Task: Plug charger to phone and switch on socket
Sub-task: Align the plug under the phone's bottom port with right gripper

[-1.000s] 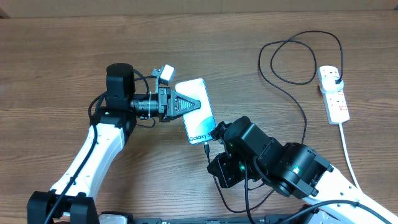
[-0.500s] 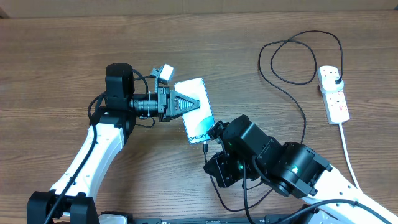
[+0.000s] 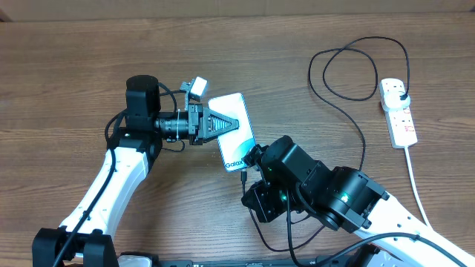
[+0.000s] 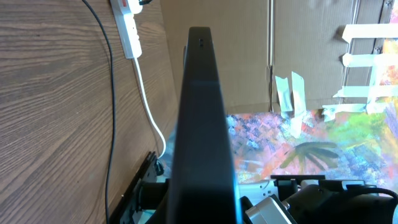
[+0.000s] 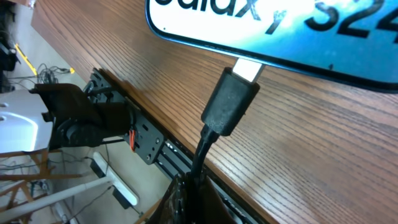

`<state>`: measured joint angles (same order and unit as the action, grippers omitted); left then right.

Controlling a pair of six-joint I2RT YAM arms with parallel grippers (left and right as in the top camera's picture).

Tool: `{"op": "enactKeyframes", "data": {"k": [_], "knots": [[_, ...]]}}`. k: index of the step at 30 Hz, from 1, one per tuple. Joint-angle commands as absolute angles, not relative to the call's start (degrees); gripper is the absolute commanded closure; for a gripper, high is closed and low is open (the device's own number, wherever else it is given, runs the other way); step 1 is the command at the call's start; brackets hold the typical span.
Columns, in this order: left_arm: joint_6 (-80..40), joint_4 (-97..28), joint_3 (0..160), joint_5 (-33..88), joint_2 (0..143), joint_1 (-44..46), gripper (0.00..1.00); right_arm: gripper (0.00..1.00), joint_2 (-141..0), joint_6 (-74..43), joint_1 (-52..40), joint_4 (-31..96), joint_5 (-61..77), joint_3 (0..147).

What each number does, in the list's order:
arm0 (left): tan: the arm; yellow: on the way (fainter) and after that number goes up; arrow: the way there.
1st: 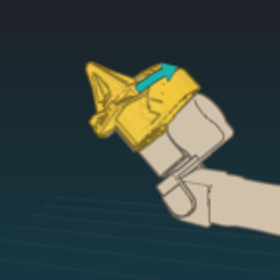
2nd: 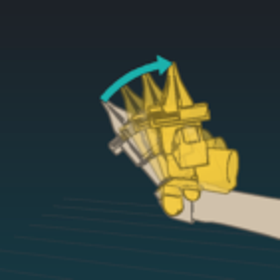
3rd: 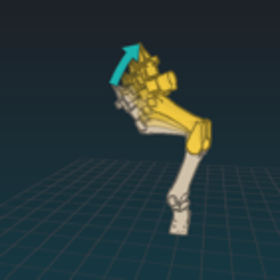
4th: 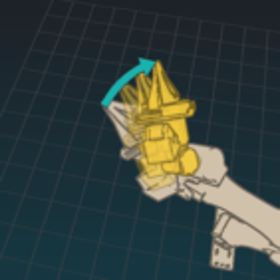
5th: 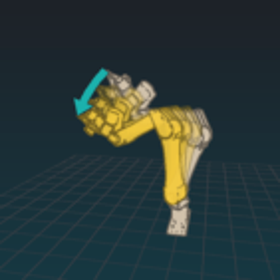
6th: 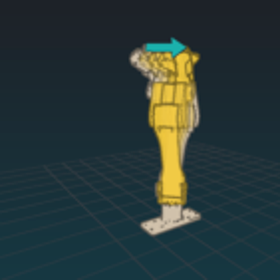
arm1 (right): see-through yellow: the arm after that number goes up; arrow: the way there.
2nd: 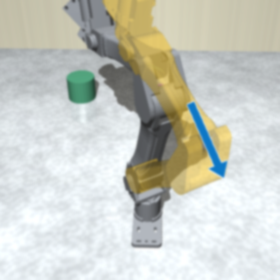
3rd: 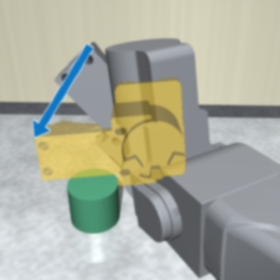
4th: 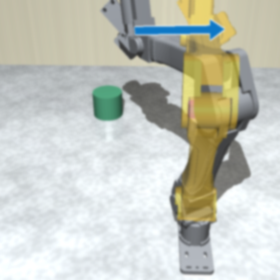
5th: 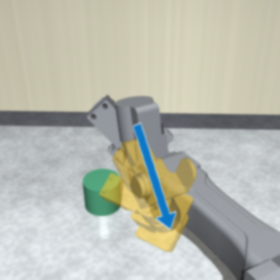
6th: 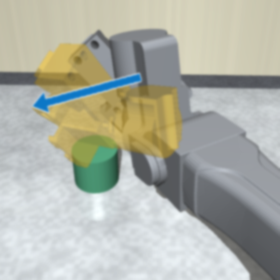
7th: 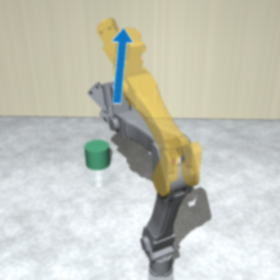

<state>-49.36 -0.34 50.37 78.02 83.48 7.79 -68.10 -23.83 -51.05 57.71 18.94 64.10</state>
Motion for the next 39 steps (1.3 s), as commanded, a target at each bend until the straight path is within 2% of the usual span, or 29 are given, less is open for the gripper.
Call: {"op": "enactKeyframes", "data": {"k": [1, 17, 26, 32, 35, 39], "knots": [[-48.2, 0.0, 51.4, 80.6, 83.2, 7.9, 0.96, 0.96, -68.1, -22.0, -51.0, 57.7, 16.3, 65.3], [-41.5, 0.0, 51.4, 82.7, 83.2, 8.8, 0.96, 0.96, -68.1, -20.5, -51.0, 57.5, 12.4, 67.3], [-42.9, 0.0, 51.4, 83.7, 83.2, 10.4, 0.96, 0.96, -68.1, -21.0, -51.0, 55.8, 8.8, 67.6], [-45.4, 0.0, 51.4, 83.0, 83.2, 10.5, 0.96, 0.83, -68.1, -21.2, -51.0, 56.1, 9.0, 67.6], [-50.1, 0.2, 51.4, 82.3, 83.2, 10.5, 0.96, 0.83, -68.1, -21.2, -51.0, 56.5, 9.1, 67.6], [-47.2, 0.3, 51.4, 82.0, 83.2, 10.5, 0.96, 0.82, -68.1, -23.7, -51.0, 56.9, 9.8, 67.6]]}}
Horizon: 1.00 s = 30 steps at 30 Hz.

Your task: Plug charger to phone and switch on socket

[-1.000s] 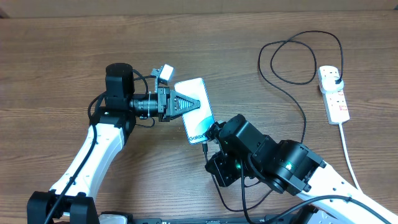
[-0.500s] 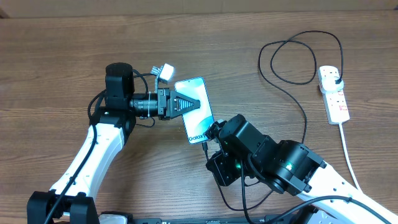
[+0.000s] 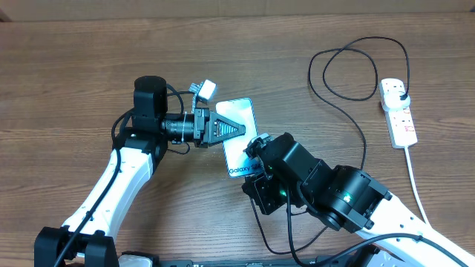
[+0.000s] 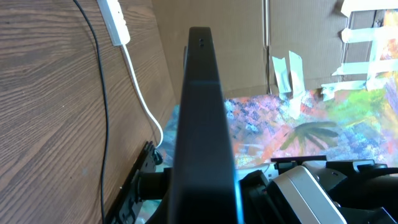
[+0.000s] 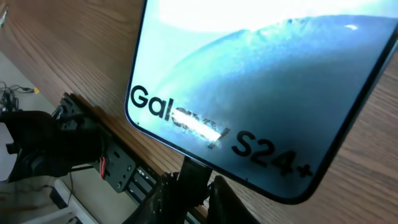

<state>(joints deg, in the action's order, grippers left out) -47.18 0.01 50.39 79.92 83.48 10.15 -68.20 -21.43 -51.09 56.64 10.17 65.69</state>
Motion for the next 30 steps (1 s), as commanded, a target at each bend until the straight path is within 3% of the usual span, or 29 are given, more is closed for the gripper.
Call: {"op": "enactKeyframes", "data": {"k": [1, 19, 24, 30], "knots": [[-47.2, 0.3, 51.4, 80.7, 83.2, 10.5, 0.96, 0.82, -68.1, -24.0, -51.0, 56.9, 12.1, 67.6], [-48.9, 0.3, 51.4, 78.8, 83.2, 10.5, 0.96, 0.82, -68.2, -25.5, -51.5, 57.7, 13.5, 67.6], [-49.3, 0.3, 51.4, 79.4, 83.2, 10.5, 0.96, 0.95, -68.3, -25.8, -51.5, 57.3, 9.1, 67.6], [-46.2, 0.3, 51.4, 82.5, 83.2, 10.5, 0.96, 0.96, -68.3, -25.6, -51.5, 53.8, 9.0, 67.6]]}}
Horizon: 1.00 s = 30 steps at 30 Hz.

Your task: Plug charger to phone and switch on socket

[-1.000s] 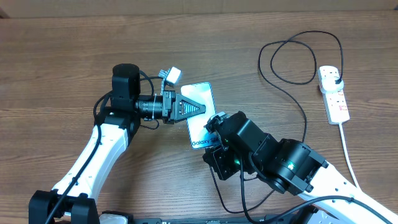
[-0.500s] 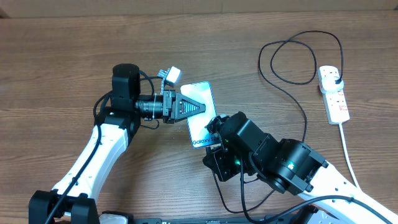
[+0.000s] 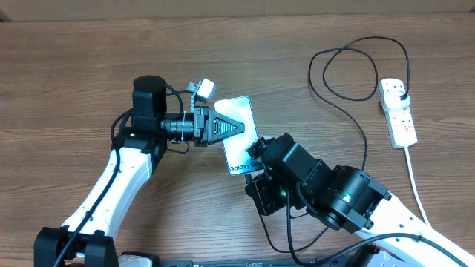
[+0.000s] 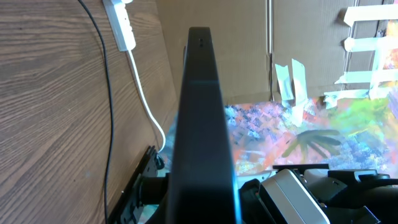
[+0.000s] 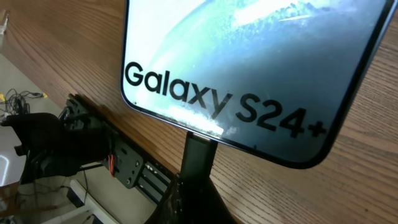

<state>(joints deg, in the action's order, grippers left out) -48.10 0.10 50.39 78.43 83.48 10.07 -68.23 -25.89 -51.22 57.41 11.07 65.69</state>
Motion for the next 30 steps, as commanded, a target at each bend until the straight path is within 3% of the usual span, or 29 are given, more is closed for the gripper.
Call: {"op": "enactKeyframes", "data": {"k": [1, 10, 24, 30], "knots": [[-45.4, 0.3, 51.4, 83.2, 83.2, 10.5, 0.96, 0.96, -68.3, -25.5, -51.5, 53.3, 9.0, 67.6], [-36.6, 0.2, 51.4, 90.7, 83.2, 10.5, 0.96, 0.96, -68.3, -25.0, -51.4, 51.2, 5.8, 67.6], [-30.8, -7.1, 51.4, 90.5, 83.2, 12.2, 0.96, 0.96, -68.5, -22.3, -51.4, 52.6, 2.9, 72.8], [-35.9, -7.1, 51.4, 86.4, 83.2, 12.1, 0.96, 0.83, -68.5, -22.5, -51.4, 53.5, 3.1, 72.8]]}}
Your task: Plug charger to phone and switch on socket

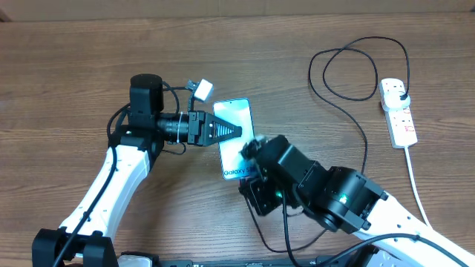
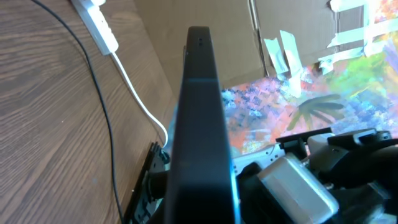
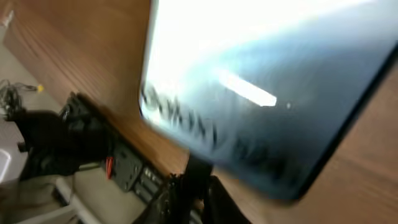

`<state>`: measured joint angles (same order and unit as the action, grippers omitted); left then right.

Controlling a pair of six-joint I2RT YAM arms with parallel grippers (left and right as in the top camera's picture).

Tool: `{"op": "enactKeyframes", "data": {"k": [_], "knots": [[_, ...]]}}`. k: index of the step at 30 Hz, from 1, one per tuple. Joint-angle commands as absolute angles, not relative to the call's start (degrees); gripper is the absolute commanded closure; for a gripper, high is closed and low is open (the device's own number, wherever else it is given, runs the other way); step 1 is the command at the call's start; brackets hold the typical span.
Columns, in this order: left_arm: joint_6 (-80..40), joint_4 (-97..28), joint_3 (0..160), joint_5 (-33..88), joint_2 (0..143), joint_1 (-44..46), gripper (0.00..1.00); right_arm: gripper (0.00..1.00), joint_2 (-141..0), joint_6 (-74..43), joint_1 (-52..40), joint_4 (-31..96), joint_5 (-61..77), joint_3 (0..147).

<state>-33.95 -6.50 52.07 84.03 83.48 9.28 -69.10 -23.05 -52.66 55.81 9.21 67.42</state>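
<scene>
My left gripper [image 1: 231, 131] is shut on the phone [image 1: 236, 141], whose lit screen faces up over the table. The left wrist view shows the phone [image 2: 200, 124] edge-on as a dark slab in the left gripper [image 2: 200, 202]. My right gripper [image 3: 196, 193] is shut on the black charger plug [image 3: 198, 169], which meets the bottom edge of the blurred phone [image 3: 267, 81]. From overhead the right wrist [image 1: 276, 172] hides the plug. The black cable [image 1: 349, 96] loops to the white power strip [image 1: 398, 115]. Its switch state cannot be made out.
The power strip [image 2: 96, 18] and its white lead [image 1: 415, 185] lie at the table's right side. The cable's loop covers the back right of the table. Both arms crowd the middle. The table's near edge [image 3: 118, 124] runs just below the phone.
The phone and my left gripper have shifted a little left and away. My right gripper has followed with the plug at the phone's bottom edge. The right wrist view is now blurred.
At first the plug's metal tip showed just short of the phone's bottom edge, both grippers holding. Then the plug sat under that edge. Then its body met the edge with no tip showing. Now both arms stand slightly further left, still joined.
</scene>
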Motion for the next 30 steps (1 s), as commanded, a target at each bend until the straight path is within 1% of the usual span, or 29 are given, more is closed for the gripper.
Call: {"op": "enactKeyframes", "data": {"k": [1, 5, 8, 12, 17, 19, 20, 23, 25, 27, 30], "knots": [[-38.2, -7.1, 51.4, 84.7, 83.2, 12.1, 0.96, 0.8, -68.5, -22.5, -51.4, 53.8, 3.1, 72.8], [-47.4, -7.0, 51.4, 76.7, 83.2, 12.1, 0.96, 0.71, -68.5, -22.6, -51.4, 55.3, 3.1, 72.8], [-48.8, -6.1, 51.4, 73.8, 83.2, 12.1, 0.96, 0.66, -68.5, -22.7, -51.4, 56.4, 3.2, 72.8], [-40.8, -1.3, 51.4, 75.0, 83.2, 12.1, 0.96, 0.62, -68.5, -22.6, -51.4, 58.4, 2.8, 72.8], [-18.5, -0.2, 51.4, 77.8, 83.2, 12.1, 0.96, 0.61, -68.2, -22.6, -51.4, 59.9, 2.0, 72.8], [-14.5, 0.0, 51.4, 77.7, 83.2, 12.1, 0.96, 0.59, -67.7, -22.6, -51.4, 59.9, 2.0, 72.8], [-13.9, 0.1, 51.4, 77.5, 83.2, 12.1, 0.96, 0.55, -67.6, -22.6, -51.4, 59.9, 1.9, 72.8], [-10.5, 0.0, 51.4, 77.4, 83.2, 12.1, 0.96, 0.51, -66.7, -22.7, -51.4, 59.9, 0.4, 72.8], [-10.3, 0.0, 51.4, 77.4, 83.2, 12.1, 0.96, 0.48, -66.1, -22.7, -51.4, 59.9, -1.2, 72.8], [-10.6, 0.0, 51.4, 77.3, 83.2, 12.1, 0.96, 0.47, -65.6, -22.7, -51.4, 59.9, -2.2, 72.8], [-14.2, 0.0, 51.4, 76.7, 83.2, 12.1, 0.96, 0.46, -65.1, -22.7, -51.4, 59.9, -3.0, 72.8]]}}
